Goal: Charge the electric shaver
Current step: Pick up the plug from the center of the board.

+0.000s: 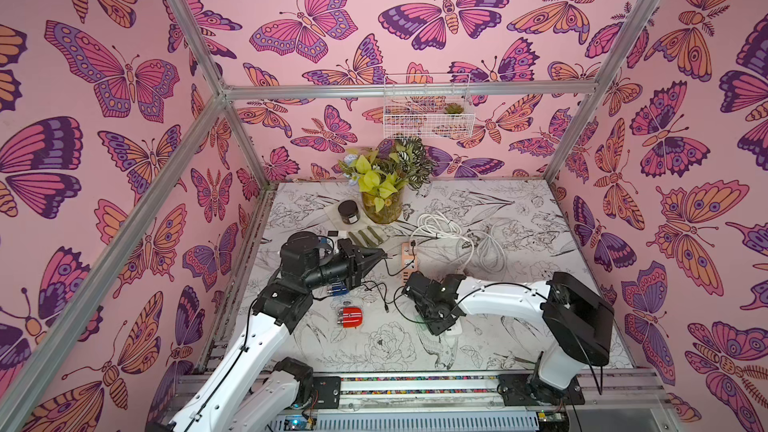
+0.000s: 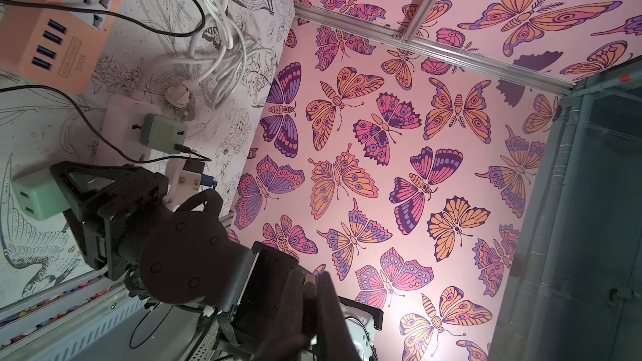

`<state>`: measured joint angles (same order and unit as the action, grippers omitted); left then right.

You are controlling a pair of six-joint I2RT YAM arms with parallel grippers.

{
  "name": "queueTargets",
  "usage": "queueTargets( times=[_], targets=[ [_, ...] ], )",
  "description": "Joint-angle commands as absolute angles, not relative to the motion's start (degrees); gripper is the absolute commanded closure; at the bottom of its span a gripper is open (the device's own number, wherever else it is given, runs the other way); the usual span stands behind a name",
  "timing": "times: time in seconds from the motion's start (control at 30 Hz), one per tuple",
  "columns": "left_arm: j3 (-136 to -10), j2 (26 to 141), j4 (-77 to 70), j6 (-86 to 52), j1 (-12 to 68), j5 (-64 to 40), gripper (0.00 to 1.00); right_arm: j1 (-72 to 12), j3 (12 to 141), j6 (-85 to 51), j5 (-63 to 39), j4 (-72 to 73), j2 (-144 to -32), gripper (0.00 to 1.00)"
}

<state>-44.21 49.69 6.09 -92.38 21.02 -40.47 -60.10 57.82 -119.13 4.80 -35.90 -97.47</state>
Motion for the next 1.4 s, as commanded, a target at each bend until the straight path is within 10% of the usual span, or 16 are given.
queueTargets(
  times=[0.0,0.57,0.97,1.37],
  targets=[
    [-45.0,49.99,6.46,-91.32,20.74,-39.9,1.0,-60.88,57.5,-155.6,2.98,-42.56,-94.36,0.54],
    [-45.38,51.03,7.29,-91.22,20.7,-39.29,1.0,-59.06,55.9,-155.37,-1.46,-40.17,-99.32,0.41],
    [-45.44,51.72,7.91,-90.84,20.15,-39.09,1.0,-58.8,56.42,-153.62,1.46,-40.17,-93.53,0.8],
    [-48.65,54.86,5.28,-91.85,17.94,-36.63,1.0,-57.94,69.51,-135.3,17.27,-43.85,-74.33,0.92]
  ],
)
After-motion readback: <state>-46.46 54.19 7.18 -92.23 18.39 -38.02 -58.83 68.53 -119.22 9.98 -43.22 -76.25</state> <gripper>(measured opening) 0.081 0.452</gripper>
